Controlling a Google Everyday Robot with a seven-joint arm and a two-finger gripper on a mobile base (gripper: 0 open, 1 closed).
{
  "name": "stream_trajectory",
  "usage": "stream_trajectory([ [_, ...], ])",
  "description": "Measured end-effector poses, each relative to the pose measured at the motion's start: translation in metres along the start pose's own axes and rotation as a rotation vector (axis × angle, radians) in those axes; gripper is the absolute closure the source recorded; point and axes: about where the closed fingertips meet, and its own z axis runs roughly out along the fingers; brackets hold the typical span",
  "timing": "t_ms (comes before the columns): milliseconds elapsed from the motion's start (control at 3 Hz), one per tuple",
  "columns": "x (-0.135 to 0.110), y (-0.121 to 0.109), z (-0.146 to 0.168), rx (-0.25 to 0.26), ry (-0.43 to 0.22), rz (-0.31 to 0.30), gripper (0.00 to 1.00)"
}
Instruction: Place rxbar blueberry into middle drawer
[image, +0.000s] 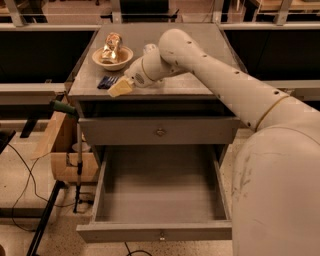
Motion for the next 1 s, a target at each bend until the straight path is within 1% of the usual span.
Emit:
stream_trajectory([
  [333, -0.004, 0.000, -0.003, 0.001, 0.001, -0.001, 0.88],
  [667, -0.008, 0.007, -0.006, 0.052, 0.034, -0.034, 1.00],
  [1000, -0.008, 0.015, -0.009, 0.092, 0.057, -0.058, 1.00],
])
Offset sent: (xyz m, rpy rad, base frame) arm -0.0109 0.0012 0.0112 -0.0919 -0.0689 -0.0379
